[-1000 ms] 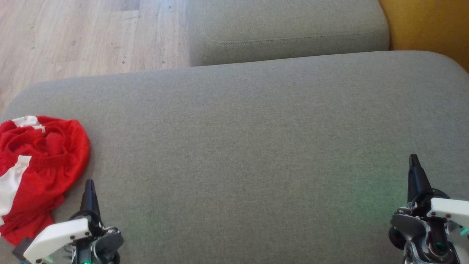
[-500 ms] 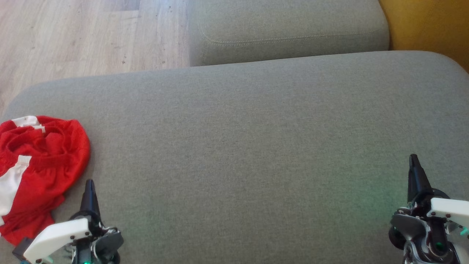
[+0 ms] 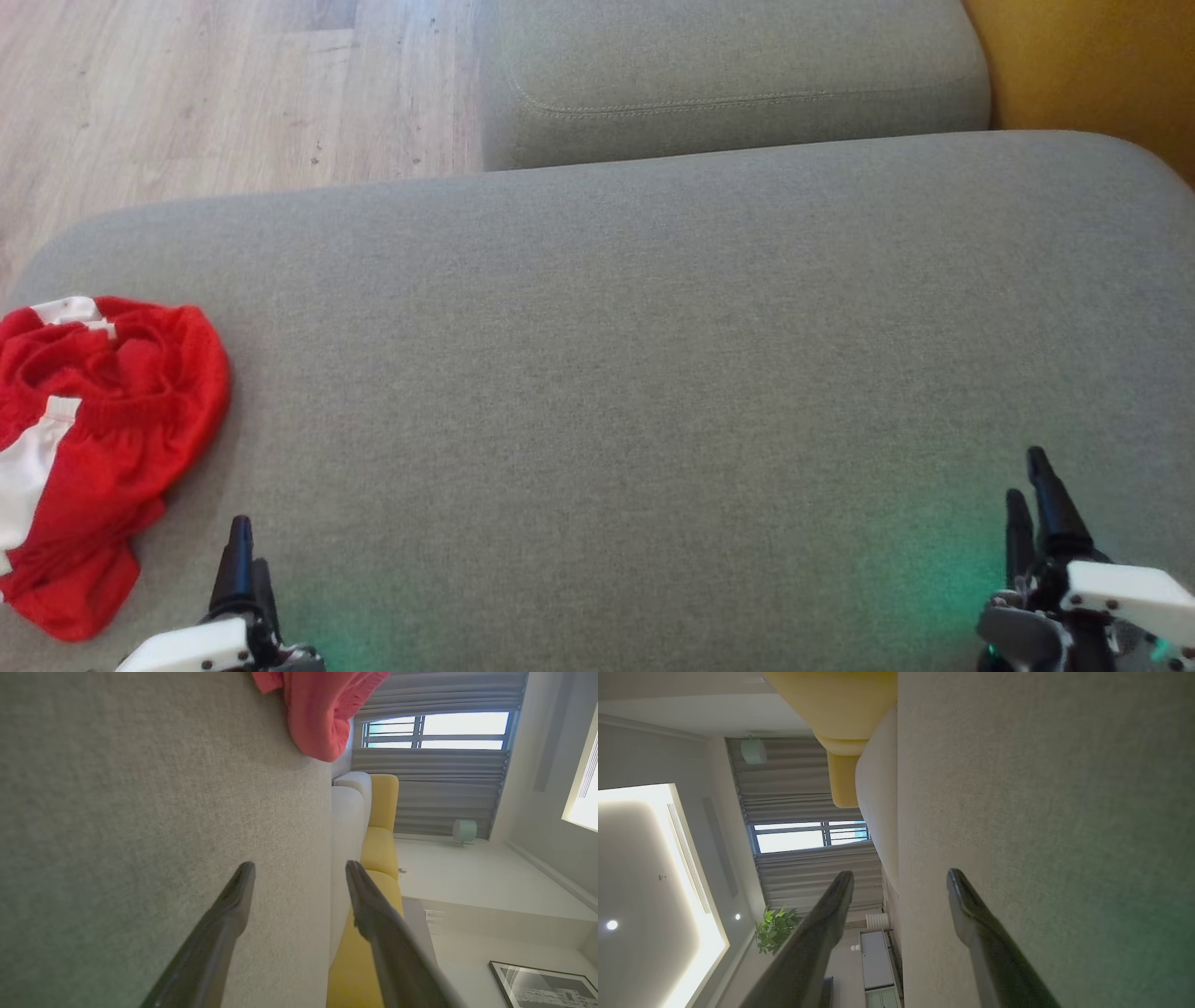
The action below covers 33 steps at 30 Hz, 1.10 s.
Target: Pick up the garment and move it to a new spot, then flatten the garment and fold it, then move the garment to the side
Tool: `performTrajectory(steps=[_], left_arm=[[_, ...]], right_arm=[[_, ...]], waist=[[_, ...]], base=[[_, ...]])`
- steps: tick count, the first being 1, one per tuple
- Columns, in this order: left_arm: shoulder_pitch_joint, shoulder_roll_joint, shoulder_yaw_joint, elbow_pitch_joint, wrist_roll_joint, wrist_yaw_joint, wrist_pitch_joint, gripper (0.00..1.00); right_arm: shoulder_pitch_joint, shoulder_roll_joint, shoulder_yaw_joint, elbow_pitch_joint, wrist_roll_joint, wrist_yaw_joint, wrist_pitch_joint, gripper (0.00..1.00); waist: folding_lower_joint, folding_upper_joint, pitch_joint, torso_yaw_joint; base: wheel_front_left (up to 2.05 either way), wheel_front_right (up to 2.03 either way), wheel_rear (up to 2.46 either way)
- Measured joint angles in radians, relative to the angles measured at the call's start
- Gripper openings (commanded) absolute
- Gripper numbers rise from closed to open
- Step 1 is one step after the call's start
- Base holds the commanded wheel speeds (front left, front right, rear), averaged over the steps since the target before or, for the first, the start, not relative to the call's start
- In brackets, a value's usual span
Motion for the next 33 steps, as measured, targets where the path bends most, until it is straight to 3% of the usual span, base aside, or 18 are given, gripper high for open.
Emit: performTrajectory(steps=[16,33], left_arm=[[0.001,0.0,-0.016,-0.042,0.191,0.01,-0.044,1.0],[0.008,0.0,-0.057,-0.108,0.457,0.043,-0.097,1.0]], right_arm=[[0.0,0.0,0.038,-0.018,-0.154,0.0,-0.044,1.0],[0.0,0.0,0.1,-0.062,-0.463,0.0,-0.097,1.0]], waist=[[0.0,0.0,-0.005,0.0],[0.0,0.0,-0.013,0.003]], base=[[0.0,0.0,0.0],[0.0,0.0,0.0]])
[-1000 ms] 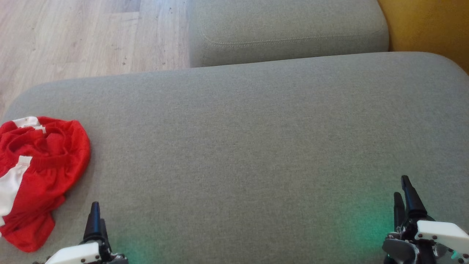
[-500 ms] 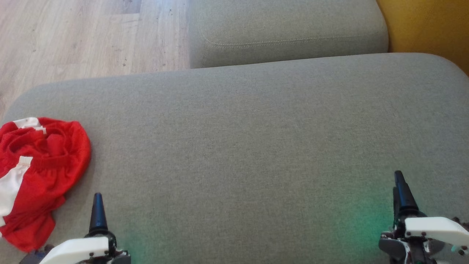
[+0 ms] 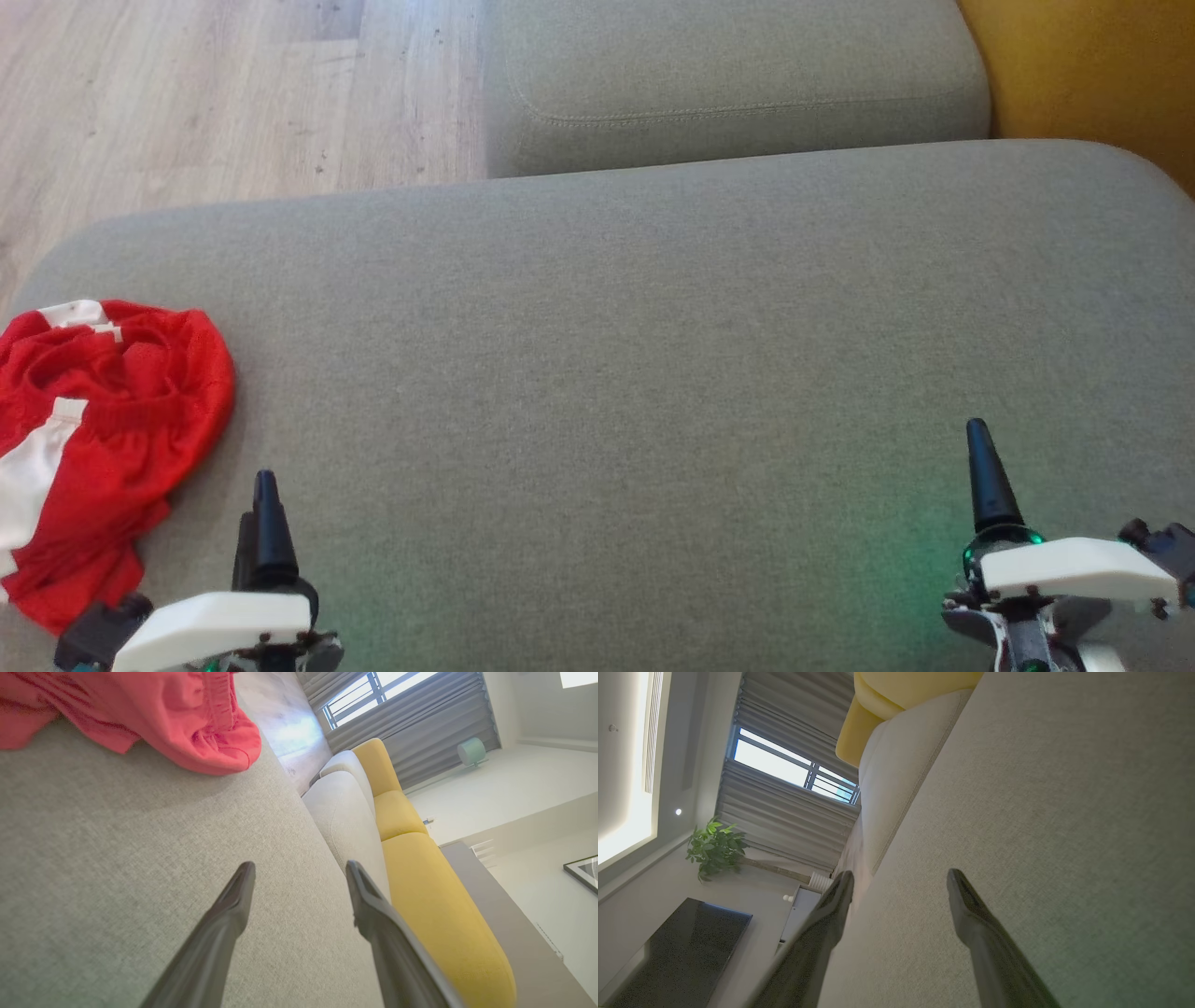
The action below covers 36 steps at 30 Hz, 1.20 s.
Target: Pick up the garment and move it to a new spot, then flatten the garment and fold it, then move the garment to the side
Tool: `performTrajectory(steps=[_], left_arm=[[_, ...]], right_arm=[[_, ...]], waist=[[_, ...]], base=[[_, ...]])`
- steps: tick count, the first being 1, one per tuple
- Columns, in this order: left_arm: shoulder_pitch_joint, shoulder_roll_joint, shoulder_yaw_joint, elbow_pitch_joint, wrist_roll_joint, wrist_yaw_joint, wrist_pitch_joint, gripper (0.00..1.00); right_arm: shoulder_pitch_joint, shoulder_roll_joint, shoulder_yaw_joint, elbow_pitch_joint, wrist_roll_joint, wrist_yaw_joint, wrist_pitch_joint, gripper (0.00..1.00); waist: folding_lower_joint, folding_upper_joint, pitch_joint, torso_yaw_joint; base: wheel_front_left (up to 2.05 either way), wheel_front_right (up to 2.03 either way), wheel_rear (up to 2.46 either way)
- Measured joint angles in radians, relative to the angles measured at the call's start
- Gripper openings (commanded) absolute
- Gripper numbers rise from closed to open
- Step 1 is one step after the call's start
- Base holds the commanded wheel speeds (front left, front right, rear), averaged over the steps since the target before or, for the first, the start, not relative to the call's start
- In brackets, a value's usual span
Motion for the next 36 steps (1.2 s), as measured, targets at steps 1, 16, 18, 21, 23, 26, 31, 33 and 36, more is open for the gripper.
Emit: performTrajectory(steps=[1,16,18,21,23,26,31,33,36], left_arm=[[0.001,0.0,-0.001,-0.003,0.015,0.001,-0.001,1.0],[0.011,0.001,-0.032,-0.048,0.209,0.018,-0.044,1.0],[0.019,0.001,-0.034,-0.056,0.235,0.019,-0.051,1.0],[0.032,0.001,-0.037,-0.057,0.273,0.02,-0.06,1.0],[0.036,0.001,-0.04,-0.06,0.296,0.025,-0.066,1.0],[0.042,0.001,-0.048,-0.066,0.333,0.029,-0.072,1.0],[0.045,0.001,-0.063,-0.077,0.393,0.036,-0.087,1.0],[0.045,0.002,-0.063,-0.084,0.416,0.037,-0.091,1.0],[0.045,0.002,-0.065,-0.087,0.439,0.044,-0.097,1.0]], right_arm=[[0.0,0.0,0.002,-0.001,-0.013,0.0,0.0,1.0],[0.0,0.0,0.06,-0.003,-0.231,0.0,-0.044,1.0],[0.0,0.0,0.066,-0.007,-0.248,0.0,-0.048,1.0],[0.0,0.0,0.075,-0.008,-0.284,0.0,-0.057,1.0],[0.0,0.0,0.083,-0.008,-0.309,0.0,-0.065,1.0],[0.0,0.0,0.091,-0.013,-0.346,0.0,-0.073,1.0],[0.001,0.0,0.097,-0.02,-0.408,0.0,-0.087,1.0],[0.001,0.0,0.098,-0.021,-0.431,0.0,-0.09,1.0],[0.001,0.0,0.099,-0.025,-0.452,0.0,-0.097,1.0]], waist=[[0.0,0.0,-0.001,0.0],[0.0,0.0,-0.016,0.005],[0.0,0.0,-0.018,0.005],[0.0,0.0,-0.021,0.005],[0.0,0.0,-0.023,0.005],[0.0,0.0,-0.026,0.006],[-0.0001,0.0,-0.03,0.007],[0.0,0.0,-0.032,0.007],[0.0,0.0,-0.032,0.008]], base=[[0.0,0.0,0.0],[0.0,0.0,0.0],[0.0,0.0,0.0],[0.0,0.0,0.0],[0.0,0.0,0.0],[0.0,0.0,0.0],[0.0,0.0,0.0],[0.0,0.0,0.0],[0.0,0.0,0.0]])
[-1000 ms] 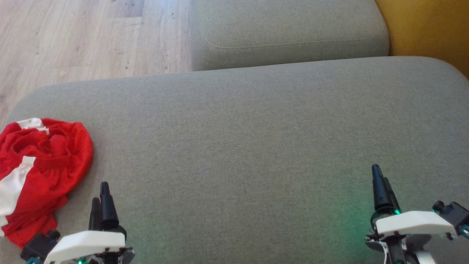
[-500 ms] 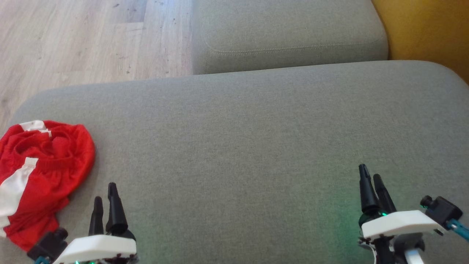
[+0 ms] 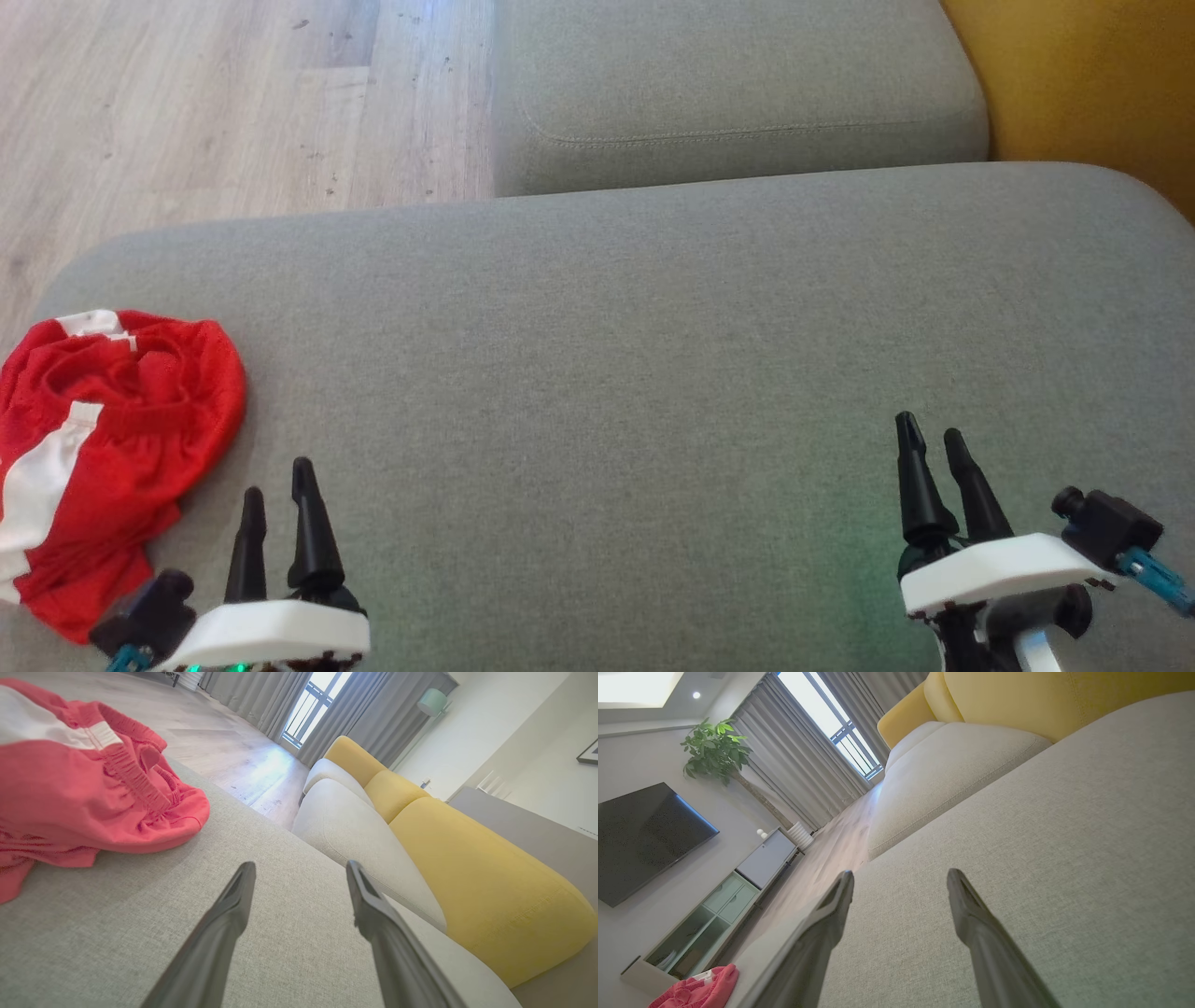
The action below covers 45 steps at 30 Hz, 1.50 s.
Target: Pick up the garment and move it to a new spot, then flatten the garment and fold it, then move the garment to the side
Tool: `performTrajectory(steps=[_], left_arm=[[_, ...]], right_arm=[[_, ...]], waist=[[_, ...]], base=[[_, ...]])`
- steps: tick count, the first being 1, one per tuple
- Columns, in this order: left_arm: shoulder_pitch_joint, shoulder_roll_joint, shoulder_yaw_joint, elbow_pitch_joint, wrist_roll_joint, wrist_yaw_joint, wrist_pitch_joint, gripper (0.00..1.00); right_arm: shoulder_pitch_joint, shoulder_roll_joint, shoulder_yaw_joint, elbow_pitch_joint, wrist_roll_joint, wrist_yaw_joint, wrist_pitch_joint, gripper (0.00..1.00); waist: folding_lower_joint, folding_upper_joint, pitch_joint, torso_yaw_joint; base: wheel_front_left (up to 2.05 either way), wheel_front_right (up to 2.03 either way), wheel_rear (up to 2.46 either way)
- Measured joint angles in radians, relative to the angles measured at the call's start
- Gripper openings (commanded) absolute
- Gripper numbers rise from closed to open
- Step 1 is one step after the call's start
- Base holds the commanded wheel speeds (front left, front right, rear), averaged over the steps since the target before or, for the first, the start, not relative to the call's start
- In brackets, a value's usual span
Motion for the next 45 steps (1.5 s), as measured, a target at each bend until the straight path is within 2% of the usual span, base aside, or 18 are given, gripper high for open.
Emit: performTrajectory(steps=[45], left_arm=[[0.028,0.002,-0.06,-0.079,0.519,0.036,-0.132,1.0]], right_arm=[[0.0,0.0,0.045,-0.034,-0.561,0.0,-0.132,1.0]], waist=[[0.0,0.0,0.003,0.015]], base=[[0.0,0.0,0.0]])
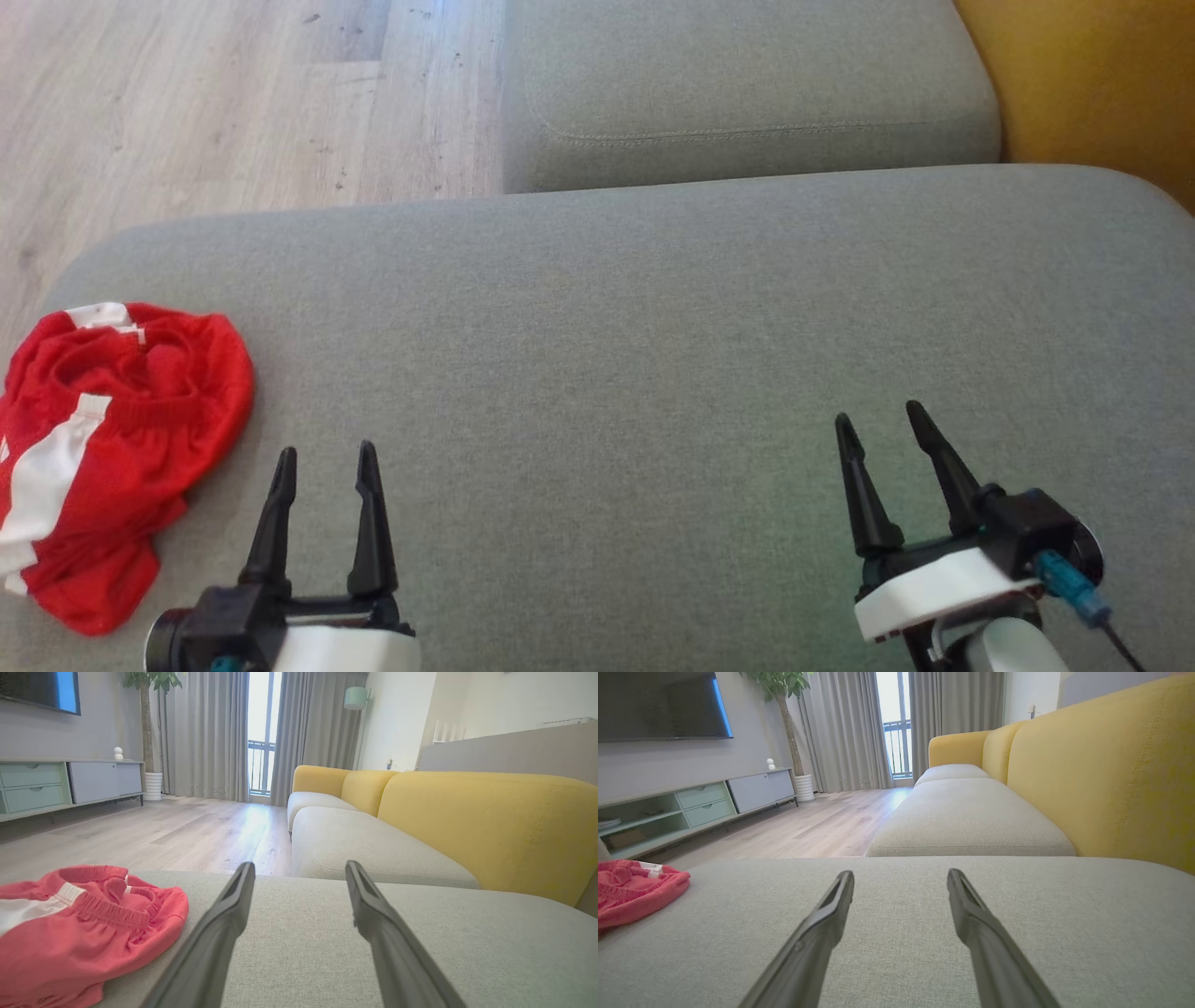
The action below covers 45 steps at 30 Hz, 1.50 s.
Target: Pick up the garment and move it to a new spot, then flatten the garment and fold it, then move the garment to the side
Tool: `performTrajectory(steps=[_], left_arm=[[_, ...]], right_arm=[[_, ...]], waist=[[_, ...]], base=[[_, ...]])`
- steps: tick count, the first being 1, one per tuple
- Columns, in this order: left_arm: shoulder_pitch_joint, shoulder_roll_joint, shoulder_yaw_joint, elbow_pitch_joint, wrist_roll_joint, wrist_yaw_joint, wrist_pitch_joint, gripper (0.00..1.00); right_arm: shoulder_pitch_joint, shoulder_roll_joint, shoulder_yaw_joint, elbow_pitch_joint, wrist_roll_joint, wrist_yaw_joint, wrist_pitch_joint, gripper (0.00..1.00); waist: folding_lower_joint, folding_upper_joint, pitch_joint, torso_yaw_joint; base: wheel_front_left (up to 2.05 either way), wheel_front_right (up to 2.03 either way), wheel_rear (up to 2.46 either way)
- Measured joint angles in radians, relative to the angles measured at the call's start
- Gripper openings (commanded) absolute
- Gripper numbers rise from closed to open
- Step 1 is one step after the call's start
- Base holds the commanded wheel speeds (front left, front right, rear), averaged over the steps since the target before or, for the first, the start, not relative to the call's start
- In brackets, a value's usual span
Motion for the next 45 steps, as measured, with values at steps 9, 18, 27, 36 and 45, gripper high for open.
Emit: performTrajectory(steps=[9,18,27,36,45], left_arm=[[0.014,0.001,0.0,0.002,0.074,0.0,-0.02,1.0],[0.014,0.001,0.002,0.017,0.074,-0.002,-0.02,1.0],[0.014,0.001,0.002,0.023,0.074,-0.002,-0.02,1.0],[0.014,0.001,0.003,0.032,0.074,-0.009,-0.02,1.0],[0.014,0.001,0.005,0.038,0.078,-0.01,-0.02,1.0]], right_arm=[[0.0,0.0,0.011,-0.003,-0.072,0.0,-0.021,1.0],[0.0,0.0,0.011,-0.003,-0.072,0.0,-0.021,1.0],[0.0,0.0,0.013,-0.004,-0.07,0.0,-0.021,1.0],[0.0,0.0,0.016,-0.004,-0.07,0.0,-0.021,1.0],[0.0,0.0,0.018,-0.004,-0.069,0.0,-0.021,1.0]], waist=[[0.0,0.0,0.001,-0.009],[0.0,0.0,-0.003,-0.01],[0.0,0.0,-0.004,-0.007],[0.0,0.0,-0.006,-0.005],[0.0,0.0,-0.009,0.009]], base=[[0.0,0.0,0.0],[0.0,0.0,0.0],[0.0,0.0,0.0],[0.0,0.0,0.0],[0.0,0.0,0.0]])
